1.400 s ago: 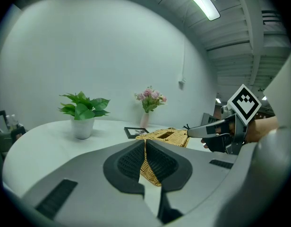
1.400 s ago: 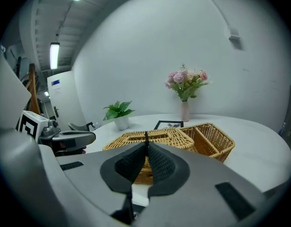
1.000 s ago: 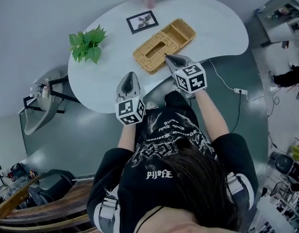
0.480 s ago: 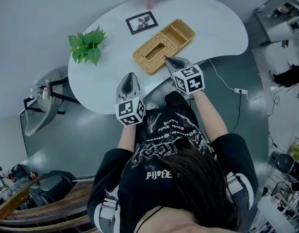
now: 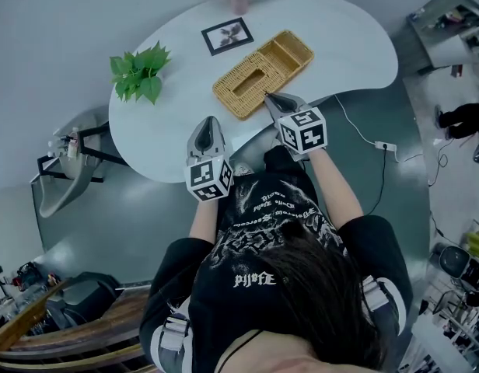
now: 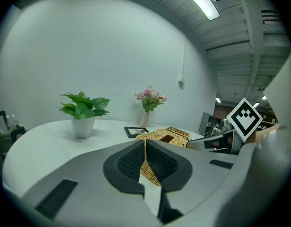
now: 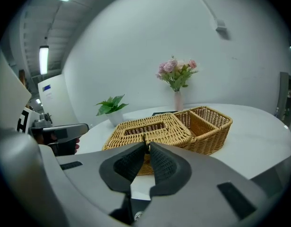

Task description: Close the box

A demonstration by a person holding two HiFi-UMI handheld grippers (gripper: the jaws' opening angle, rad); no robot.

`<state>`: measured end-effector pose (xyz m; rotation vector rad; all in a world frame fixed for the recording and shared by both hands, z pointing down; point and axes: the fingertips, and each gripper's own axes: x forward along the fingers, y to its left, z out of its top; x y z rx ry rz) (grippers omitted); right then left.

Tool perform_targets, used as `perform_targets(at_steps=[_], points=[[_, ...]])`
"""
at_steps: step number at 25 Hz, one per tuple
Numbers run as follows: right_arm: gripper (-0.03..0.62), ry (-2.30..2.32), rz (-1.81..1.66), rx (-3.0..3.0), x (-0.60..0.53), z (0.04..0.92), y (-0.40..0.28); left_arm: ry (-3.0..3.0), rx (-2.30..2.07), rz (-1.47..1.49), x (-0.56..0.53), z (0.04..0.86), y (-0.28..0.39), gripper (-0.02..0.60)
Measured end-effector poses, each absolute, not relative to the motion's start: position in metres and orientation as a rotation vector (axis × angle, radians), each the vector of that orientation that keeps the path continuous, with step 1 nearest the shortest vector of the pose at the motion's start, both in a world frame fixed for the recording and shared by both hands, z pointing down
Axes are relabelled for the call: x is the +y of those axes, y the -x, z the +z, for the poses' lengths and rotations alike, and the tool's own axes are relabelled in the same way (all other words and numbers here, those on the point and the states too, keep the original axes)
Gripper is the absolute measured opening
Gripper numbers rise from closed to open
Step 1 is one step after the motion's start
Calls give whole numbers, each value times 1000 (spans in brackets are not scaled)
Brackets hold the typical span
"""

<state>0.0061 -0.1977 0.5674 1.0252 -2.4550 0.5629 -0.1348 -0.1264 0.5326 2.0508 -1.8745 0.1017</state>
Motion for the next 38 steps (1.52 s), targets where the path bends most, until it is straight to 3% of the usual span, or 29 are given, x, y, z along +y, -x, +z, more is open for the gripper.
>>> perform_targets(at_steps=[3,9,24,29,33,38], points=[[121,-1022,566,-2483,-195,564,-5,-2053,-1870,103,-127,534,134,29],[176,-1031,517,-2519,-187,553,-6,-2072,-1851,100,-126,535,128,30],[183,-1209,520,-2495,-160,561,-29,-2115,-1794,88,-116,538,112,29],[164,-1223,517,-2469,-153,564,-32,-2139,-1770,99,-113,540,103,29],[42,-1270,456,-2448,-151,563,-35,-2153,-1754,106,-110,541,98,29],[25,-1289,451,-2458,-153,558,-36,-2166,-1746,114,-110,542,95,29]])
